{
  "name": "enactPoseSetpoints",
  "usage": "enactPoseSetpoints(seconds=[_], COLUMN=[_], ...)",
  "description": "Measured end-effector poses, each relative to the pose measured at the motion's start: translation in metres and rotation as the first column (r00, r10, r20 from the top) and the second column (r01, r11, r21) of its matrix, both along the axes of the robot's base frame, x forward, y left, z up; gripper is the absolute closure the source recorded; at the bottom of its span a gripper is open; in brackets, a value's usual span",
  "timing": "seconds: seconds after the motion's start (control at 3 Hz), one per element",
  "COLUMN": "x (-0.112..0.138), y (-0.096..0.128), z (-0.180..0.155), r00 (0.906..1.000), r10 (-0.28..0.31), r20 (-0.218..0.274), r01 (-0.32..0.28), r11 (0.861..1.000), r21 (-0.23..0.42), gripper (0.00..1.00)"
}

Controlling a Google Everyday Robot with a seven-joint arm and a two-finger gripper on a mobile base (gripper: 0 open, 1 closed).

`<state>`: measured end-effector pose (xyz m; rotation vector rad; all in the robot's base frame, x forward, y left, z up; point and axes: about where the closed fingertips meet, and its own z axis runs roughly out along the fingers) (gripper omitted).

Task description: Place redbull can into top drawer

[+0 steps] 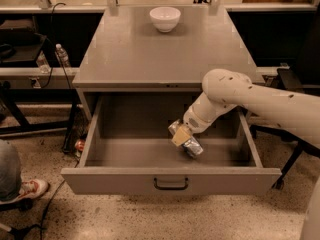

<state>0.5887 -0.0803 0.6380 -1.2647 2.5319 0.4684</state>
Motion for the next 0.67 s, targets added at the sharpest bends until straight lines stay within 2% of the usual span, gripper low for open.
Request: enactPoseSetpoints(seconds=[0.67], x=[0.0], y=[-0.0087], z=[0.0034], r00=[0.9998], r10=[-0.017], r20=[0.007], r01=[0.017], r11=[1.0], r21=[-0.008], gripper=[0.05])
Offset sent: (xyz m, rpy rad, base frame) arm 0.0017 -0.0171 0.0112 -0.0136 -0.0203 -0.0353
